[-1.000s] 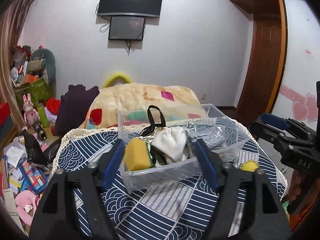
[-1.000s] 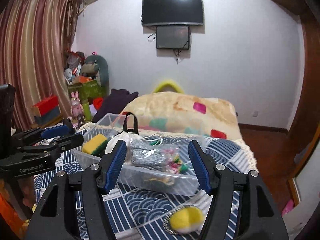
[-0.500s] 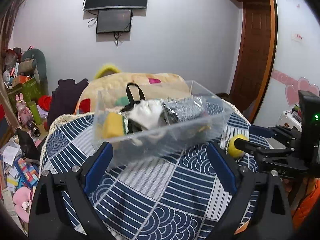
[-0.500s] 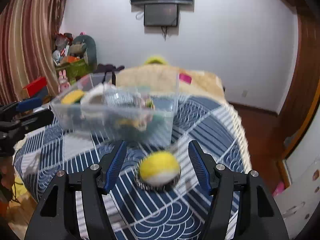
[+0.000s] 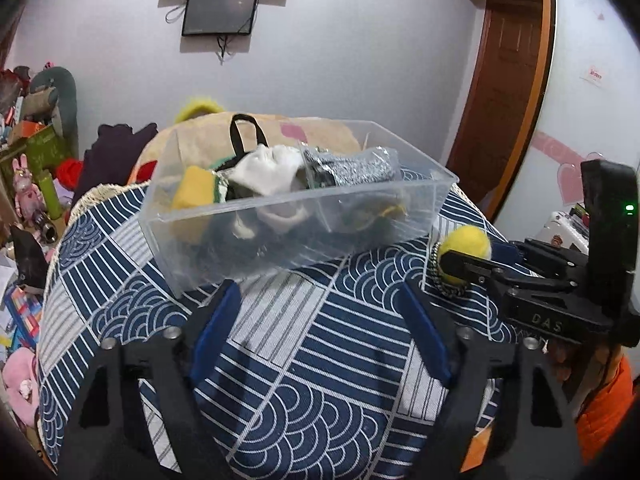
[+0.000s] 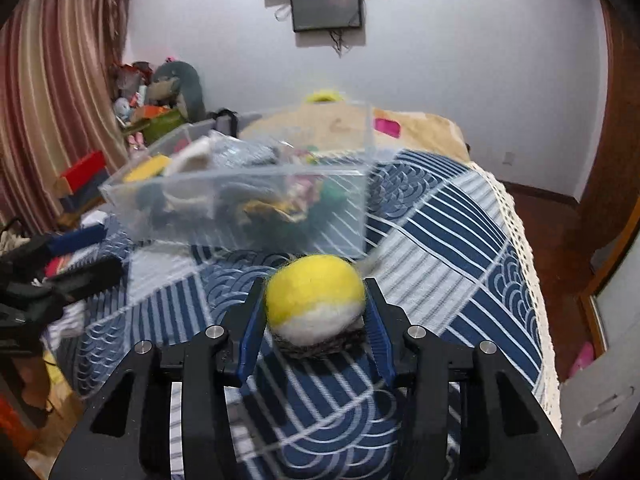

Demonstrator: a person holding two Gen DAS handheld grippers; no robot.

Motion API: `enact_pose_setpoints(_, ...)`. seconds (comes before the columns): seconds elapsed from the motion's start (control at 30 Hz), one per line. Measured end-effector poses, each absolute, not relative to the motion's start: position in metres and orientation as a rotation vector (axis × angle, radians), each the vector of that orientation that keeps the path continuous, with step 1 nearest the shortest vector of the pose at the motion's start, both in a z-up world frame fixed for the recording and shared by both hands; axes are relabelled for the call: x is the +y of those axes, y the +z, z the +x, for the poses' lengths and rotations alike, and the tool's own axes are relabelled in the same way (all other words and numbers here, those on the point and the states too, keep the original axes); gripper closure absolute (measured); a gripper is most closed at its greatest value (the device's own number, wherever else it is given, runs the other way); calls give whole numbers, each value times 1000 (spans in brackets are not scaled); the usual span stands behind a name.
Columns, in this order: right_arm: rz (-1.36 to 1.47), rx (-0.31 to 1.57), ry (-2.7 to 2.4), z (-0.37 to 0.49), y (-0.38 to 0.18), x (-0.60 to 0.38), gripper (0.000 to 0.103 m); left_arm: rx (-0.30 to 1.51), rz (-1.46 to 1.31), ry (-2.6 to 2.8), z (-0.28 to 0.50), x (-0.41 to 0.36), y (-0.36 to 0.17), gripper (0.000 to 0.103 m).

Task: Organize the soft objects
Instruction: 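Grasp the yellow felt ball with the right tool while the left tool grasps the beaded bracelet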

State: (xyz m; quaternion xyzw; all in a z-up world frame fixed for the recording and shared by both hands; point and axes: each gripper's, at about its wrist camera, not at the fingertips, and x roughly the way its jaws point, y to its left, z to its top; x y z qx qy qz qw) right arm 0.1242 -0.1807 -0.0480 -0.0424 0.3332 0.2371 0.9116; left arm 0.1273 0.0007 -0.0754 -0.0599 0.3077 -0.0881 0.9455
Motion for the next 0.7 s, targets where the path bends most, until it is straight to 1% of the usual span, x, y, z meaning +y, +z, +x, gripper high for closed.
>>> enact_pose_setpoints(0.13, -106, 655, 556, 109, -43, -161, 60, 639, -131, -183, 126, 3, -79, 32)
enact_pose_setpoints(0.3, -168, 608, 587, 92, -36, -146, 60, 656, -154, -186, 129, 6, -82, 33)
enact_pose_setpoints(0.33, -169, 604, 586, 94, -36, -148, 60, 663, -161, -194, 131, 6, -82, 34)
enact_pose_setpoints(0.43, -152, 597, 557, 96, -32, -161, 60, 685, -158, -226, 137, -1, -81, 39)
enact_pose_setpoints(0.7, -88, 617, 383, 103, -34, -211, 60, 707, -110, -296, 149, -42, -75, 41)
